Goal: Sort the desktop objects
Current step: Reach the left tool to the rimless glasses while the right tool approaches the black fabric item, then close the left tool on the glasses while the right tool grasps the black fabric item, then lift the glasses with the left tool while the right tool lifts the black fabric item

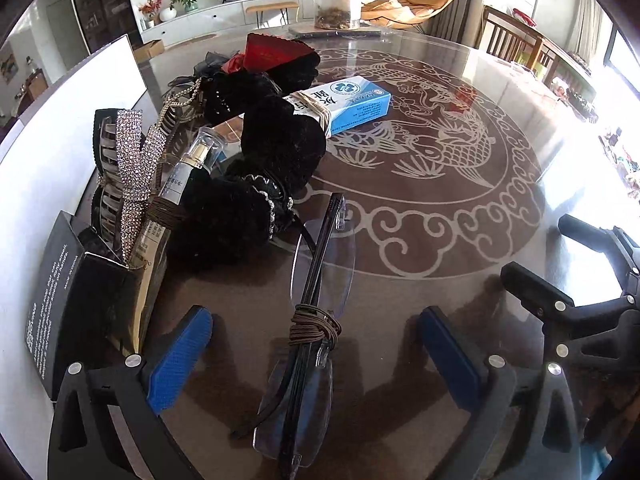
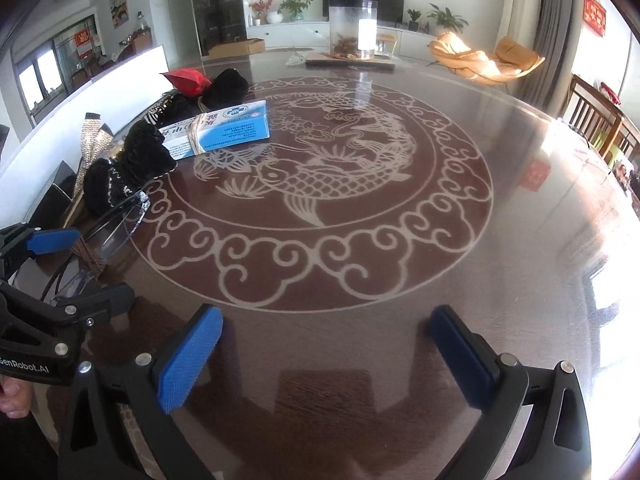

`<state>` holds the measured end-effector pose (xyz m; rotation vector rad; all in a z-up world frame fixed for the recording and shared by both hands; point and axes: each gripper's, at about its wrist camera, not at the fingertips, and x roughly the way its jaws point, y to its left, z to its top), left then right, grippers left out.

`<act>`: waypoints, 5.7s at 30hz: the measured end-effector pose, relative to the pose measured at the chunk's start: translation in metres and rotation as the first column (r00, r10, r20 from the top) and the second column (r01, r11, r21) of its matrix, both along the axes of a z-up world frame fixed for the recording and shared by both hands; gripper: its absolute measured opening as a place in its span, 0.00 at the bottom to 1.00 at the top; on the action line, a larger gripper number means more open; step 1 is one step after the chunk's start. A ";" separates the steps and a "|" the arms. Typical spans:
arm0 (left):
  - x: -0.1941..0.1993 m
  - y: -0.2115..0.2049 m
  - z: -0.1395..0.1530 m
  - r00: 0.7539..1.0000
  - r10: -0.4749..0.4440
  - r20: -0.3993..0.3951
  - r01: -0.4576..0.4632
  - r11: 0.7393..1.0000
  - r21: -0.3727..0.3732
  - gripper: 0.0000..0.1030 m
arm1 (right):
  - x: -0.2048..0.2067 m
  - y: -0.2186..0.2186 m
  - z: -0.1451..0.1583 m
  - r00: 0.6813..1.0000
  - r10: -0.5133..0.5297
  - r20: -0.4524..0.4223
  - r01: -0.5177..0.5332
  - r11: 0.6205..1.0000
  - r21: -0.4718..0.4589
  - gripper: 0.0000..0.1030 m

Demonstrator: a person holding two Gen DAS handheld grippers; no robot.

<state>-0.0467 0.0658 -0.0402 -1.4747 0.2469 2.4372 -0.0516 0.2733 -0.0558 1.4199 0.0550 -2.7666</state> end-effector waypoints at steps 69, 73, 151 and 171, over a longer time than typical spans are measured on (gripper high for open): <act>0.034 -0.062 0.001 0.963 0.221 -0.153 -0.198 0.968 0.153 0.15 | 0.002 -0.028 -0.001 0.920 0.391 -0.023 -0.391 0.920 0.029 0.95; 0.041 -0.068 0.003 0.963 0.226 -0.145 -0.201 0.965 0.168 0.17 | 0.003 -0.030 -0.001 0.926 0.379 0.004 -0.379 0.926 -0.008 1.00; 0.038 -0.050 -0.005 0.990 0.122 -0.065 -0.121 0.992 0.021 1.00 | 0.001 -0.031 -0.002 0.926 0.378 0.001 -0.378 0.926 -0.009 1.00; 0.073 -0.099 0.046 0.961 0.198 -0.191 -0.096 0.893 0.440 0.10 | 0.032 -0.017 0.032 0.959 0.283 -0.033 -0.284 0.955 -0.081 0.32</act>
